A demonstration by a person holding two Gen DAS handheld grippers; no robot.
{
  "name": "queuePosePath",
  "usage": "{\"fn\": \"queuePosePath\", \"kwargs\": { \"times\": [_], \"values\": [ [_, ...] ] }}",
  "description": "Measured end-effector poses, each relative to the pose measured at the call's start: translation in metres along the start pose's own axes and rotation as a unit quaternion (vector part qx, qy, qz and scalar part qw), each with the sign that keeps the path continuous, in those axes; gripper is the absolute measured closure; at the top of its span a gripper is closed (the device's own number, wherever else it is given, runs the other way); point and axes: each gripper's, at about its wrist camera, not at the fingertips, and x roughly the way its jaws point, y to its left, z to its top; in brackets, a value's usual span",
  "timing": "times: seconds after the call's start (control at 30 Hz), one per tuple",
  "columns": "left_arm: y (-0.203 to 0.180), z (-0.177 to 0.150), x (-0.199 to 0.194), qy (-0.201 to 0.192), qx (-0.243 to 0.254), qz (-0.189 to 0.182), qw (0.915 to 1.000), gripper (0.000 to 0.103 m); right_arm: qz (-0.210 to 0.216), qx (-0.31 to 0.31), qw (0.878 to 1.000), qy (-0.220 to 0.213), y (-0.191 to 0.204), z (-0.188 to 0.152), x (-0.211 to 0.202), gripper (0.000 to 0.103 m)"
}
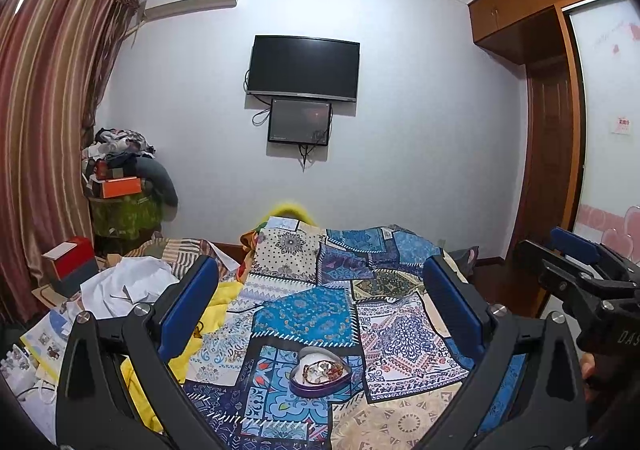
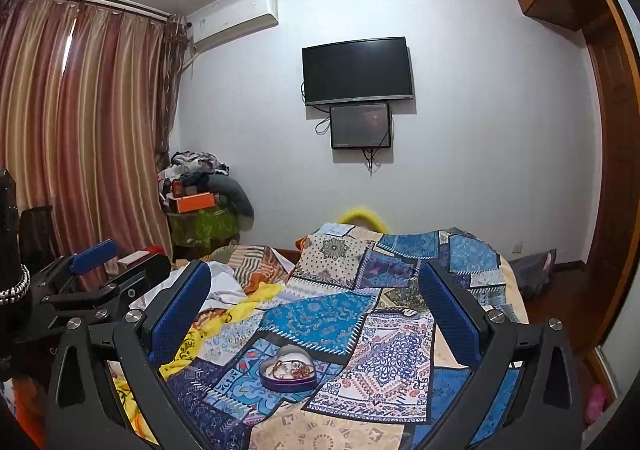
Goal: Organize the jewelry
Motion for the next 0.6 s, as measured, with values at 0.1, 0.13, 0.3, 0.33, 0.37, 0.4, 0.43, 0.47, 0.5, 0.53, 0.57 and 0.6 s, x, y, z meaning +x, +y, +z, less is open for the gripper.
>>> {"fn": "queuePosePath", "kwargs": {
  "times": [0.1, 0.13, 0.3, 0.33, 0.37, 0.4, 0.43, 0.47, 0.5, 0.53, 0.57, 0.6],
  "values": [
    [0.0014, 0.0007, 0.0006, 0.002, -0.001, 0.000, 1.0000, 0.001, 0.001, 0.000, 1.000, 0.003, -0.0005, -0.0007, 0.0009, 0.000],
    [0.0020, 0.0008, 0.0011, 0.002, -0.001, 0.000, 1.0000, 0.000, 0.001, 0.000, 1.000, 0.005, -0.0006, -0.0008, 0.0012, 0.000],
    [0.0023, -0.0003, 0.0014, 0.004, -0.003, -0.001, 1.0000, 0.001, 0.002, 0.001, 1.000, 0.010, -0.0010, -0.0011, 0.0032, 0.000],
    [0.0022, -0.0002, 0.0014, 0.005, -0.003, -0.001, 1.0000, 0.001, 0.002, 0.002, 1.000, 0.011, -0.0009, -0.0014, 0.0033, 0.000],
    [0.0023, -0.0001, 0.0016, 0.005, -0.003, -0.001, 1.0000, 0.001, 0.002, 0.002, 1.000, 0.011, -0.0010, -0.0015, 0.0034, 0.000],
    [0.0025, 0.0005, 0.0021, 0.005, -0.003, -0.001, 1.0000, 0.000, 0.002, 0.002, 1.000, 0.012, -0.0011, -0.0010, 0.0033, 0.000],
    [0.0035, 0.0002, 0.0026, 0.006, -0.003, -0.002, 1.0000, 0.000, 0.002, 0.002, 1.000, 0.012, -0.0010, -0.0015, 0.0040, 0.000],
    [0.0040, 0.0000, 0.0029, 0.007, -0.004, -0.003, 1.0000, 0.000, 0.002, 0.002, 1.000, 0.012, -0.0016, -0.0014, 0.0043, 0.000],
    [0.0040, -0.0002, 0.0032, 0.008, -0.004, -0.004, 1.0000, 0.001, 0.002, 0.002, 1.000, 0.012, -0.0016, -0.0013, 0.0042, 0.000],
    [0.0033, -0.0006, 0.0039, 0.009, -0.004, -0.005, 0.9999, 0.000, 0.002, 0.002, 1.000, 0.012, -0.0016, -0.0011, 0.0041, 0.000],
    [0.0031, -0.0008, 0.0042, 0.010, -0.004, -0.007, 0.9999, 0.000, 0.002, 0.002, 1.000, 0.012, -0.0016, -0.0012, 0.0042, 0.000],
    [0.0028, -0.0010, 0.0046, 0.011, -0.004, -0.010, 0.9999, 0.000, 0.002, 0.002, 1.000, 0.011, -0.0016, -0.0011, 0.0042, 0.000]
  ]
}}
